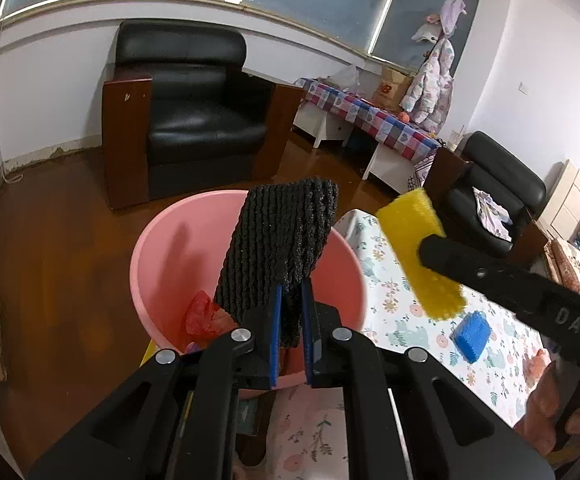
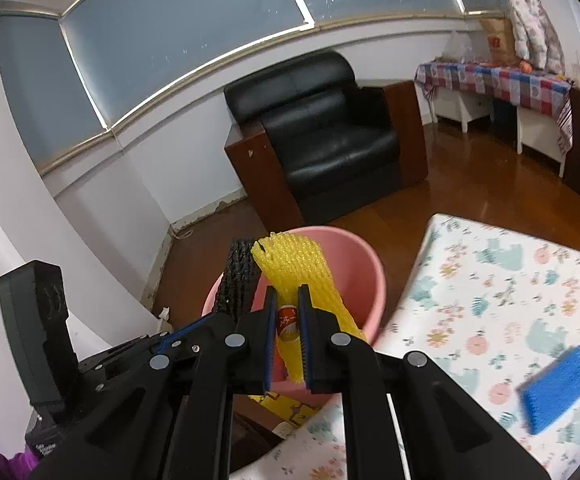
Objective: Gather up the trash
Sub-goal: 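Carry the black mesh and yellow net over the pink bucket and open both tools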
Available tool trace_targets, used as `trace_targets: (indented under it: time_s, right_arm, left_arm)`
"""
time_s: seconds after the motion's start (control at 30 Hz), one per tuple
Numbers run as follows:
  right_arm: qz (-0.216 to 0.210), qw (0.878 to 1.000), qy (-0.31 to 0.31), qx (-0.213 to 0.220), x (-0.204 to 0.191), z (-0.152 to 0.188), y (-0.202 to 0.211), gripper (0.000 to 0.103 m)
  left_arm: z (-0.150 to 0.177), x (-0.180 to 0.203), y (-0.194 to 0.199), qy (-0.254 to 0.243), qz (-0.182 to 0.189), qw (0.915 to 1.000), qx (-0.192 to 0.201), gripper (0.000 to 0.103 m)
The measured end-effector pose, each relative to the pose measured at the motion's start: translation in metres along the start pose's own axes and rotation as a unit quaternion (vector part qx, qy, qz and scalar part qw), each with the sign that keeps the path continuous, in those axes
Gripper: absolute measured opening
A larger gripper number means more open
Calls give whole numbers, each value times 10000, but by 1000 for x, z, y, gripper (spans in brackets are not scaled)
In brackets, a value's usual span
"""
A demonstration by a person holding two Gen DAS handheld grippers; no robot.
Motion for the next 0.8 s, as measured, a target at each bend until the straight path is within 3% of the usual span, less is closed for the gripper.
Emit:
trace_targets:
  time_s: [0.57,0.67,0.73,0.8]
  right_arm:
    - [-66,9991,-67,-425,-12,1,-68,10]
    - [-43,9990,-38,-449,-12,1,-72,17]
    - [-25,9989,-44,-458,-12,2,-75,31]
    - [-36,9989,-67,-458,-12,4,-75,35]
  left_arm:
    - [-6,-37,-20,364,-102,9992,-161,9]
    - [-6,-44,-23,459,-165,9986,-198,12]
    - [-5,-49,-24,582,-158,9979,-232,22]
    - [-6,-53,-25,648,-189,9974,-249,31]
Point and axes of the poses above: each gripper's, at about its wrist camera, not at the fingertips, and y roughly against the way its jaws point, x to its right, z to its underside, the point moved 2 cm from there along -y, roughly the way its jaws point, and after that the axes turned 13 degrees about z, right-handed, at the moved point
